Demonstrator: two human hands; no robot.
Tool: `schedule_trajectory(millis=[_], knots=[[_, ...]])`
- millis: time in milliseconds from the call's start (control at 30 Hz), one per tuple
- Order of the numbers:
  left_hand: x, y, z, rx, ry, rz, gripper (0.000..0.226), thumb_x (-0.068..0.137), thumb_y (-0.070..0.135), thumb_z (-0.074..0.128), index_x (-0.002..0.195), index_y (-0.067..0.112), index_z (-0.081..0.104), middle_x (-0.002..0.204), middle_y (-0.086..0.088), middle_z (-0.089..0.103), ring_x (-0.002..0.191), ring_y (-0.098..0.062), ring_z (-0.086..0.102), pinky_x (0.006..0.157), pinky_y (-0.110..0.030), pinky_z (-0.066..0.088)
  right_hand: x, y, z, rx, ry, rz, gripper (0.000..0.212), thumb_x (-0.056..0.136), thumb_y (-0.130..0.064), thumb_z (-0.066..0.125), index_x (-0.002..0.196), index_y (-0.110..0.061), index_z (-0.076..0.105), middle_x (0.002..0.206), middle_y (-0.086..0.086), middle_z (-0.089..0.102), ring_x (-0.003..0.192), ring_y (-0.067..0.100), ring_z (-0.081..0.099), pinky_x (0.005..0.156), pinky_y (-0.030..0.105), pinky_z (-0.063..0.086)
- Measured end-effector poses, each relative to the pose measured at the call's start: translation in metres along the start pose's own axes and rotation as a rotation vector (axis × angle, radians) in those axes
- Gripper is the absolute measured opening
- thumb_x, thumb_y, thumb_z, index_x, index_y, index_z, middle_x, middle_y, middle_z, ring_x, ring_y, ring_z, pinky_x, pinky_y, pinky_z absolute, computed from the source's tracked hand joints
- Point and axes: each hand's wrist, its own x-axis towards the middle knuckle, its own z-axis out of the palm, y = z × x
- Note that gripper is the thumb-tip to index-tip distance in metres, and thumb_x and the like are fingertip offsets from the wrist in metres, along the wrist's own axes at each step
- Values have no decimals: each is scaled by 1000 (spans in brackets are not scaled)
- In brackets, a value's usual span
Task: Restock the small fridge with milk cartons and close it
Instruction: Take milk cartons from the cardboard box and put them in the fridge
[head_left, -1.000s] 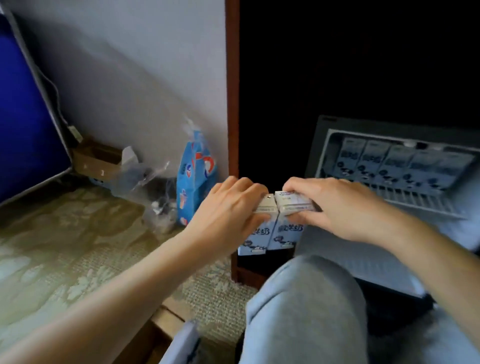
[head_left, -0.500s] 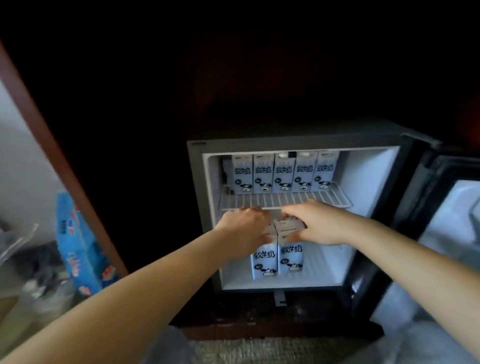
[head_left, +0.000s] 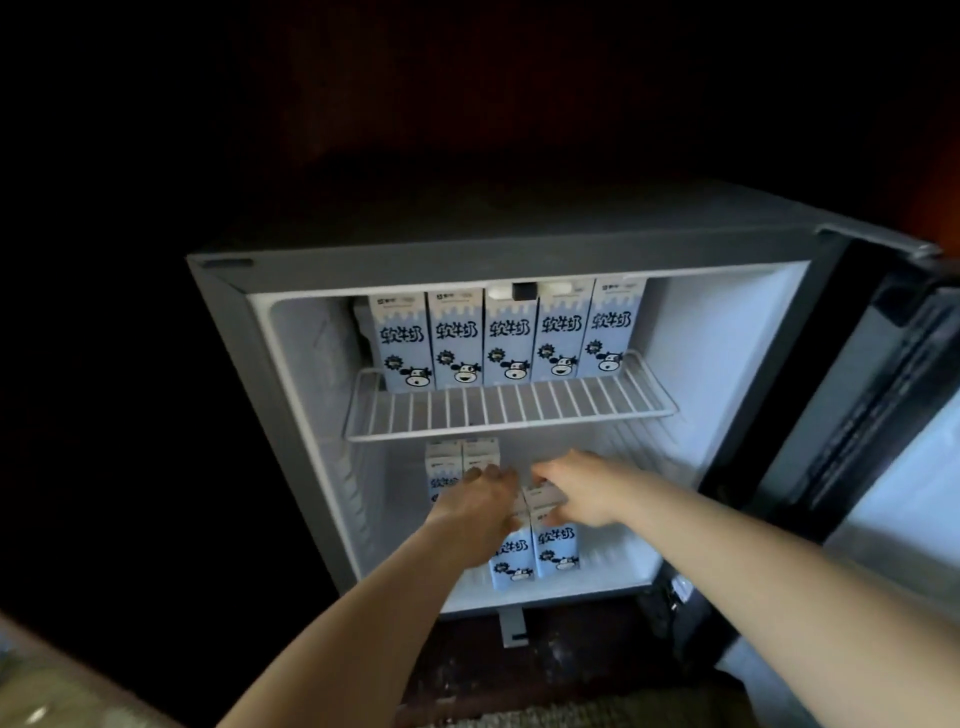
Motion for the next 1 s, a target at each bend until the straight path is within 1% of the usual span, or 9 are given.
schedule_trajectory(millis=[67, 167, 300, 533, 700, 833, 867, 933, 1000], knots=[[13, -1, 11, -14, 23, 14, 40, 95, 28, 51, 129, 10, 39, 128, -10, 49, 118, -25, 48, 98, -41, 47, 10, 8, 3, -26, -13, 2, 42, 89, -22, 63, 127, -14, 48, 115, 6, 60, 87, 17, 53, 72, 27, 40], [31, -3, 22, -8, 68, 41, 37, 95, 28, 50, 127, 10, 42, 127, -9, 50, 117, -25, 49, 98, -39, 46, 24, 22, 8, -55, -2, 4, 42, 89, -22, 61, 128, -14, 46, 111, 5, 61, 84, 16, 53, 70, 27, 41], [55, -3, 27, 28, 105, 61, 38, 96, 28, 49, 129, 12, 42, 129, -8, 49, 120, -24, 47, 105, -38, 39, 39, 43, 16, -54, 40, 33, 39, 89, -28, 62, 124, -16, 47, 112, 5, 62, 93, 20, 60, 84, 34, 52], [88, -1, 35, 69, 190, 85, 37, 95, 30, 49, 127, 13, 45, 129, -6, 52, 123, -24, 46, 107, -36, 31, 58, 66, 28, -4, 126, 92, 38, 88, -27, 63, 121, -11, 51, 118, 6, 62, 107, 23, 59, 94, 38, 48], [93, -6, 37, 2, 218, 87, 38, 91, 30, 55, 127, 17, 50, 130, -2, 54, 124, -21, 45, 109, -33, 27, 66, 67, 32, -121, 229, 55, 42, 86, -38, 64, 119, -13, 56, 113, 6, 65, 105, 25, 60, 88, 37, 49], [92, -13, 35, -30, 222, 119, 46, 87, 35, 61, 130, 22, 51, 136, 2, 52, 131, -19, 40, 113, -33, 22, 70, 63, 33, -143, 256, -4, 38, 87, -37, 62, 120, -18, 57, 116, 5, 65, 107, 26, 60, 84, 37, 52], [91, -17, 33, -41, 215, 122, 48, 86, 36, 62, 131, 22, 50, 137, 2, 51, 131, -20, 40, 113, -34, 23, 71, 63, 33, -149, 257, -15, 39, 87, -39, 63, 121, -20, 57, 116, 4, 65, 108, 25, 60, 85, 38, 52], [88, -26, 29, -76, 198, 96, 50, 87, 41, 60, 131, 21, 49, 130, -1, 57, 123, -23, 49, 107, -36, 35, 71, 62, 34, -157, 256, -31, 43, 86, -39, 63, 125, -22, 54, 118, 3, 65, 110, 25, 59, 87, 39, 51], [85, -40, 26, -141, 202, 30, 39, 92, 42, 51, 121, 16, 54, 111, -6, 63, 104, -24, 60, 92, -36, 49, 71, 63, 35, -160, 254, -38, 42, 87, -38, 62, 124, -22, 53, 119, 2, 64, 109, 24, 59, 87, 39, 51]])
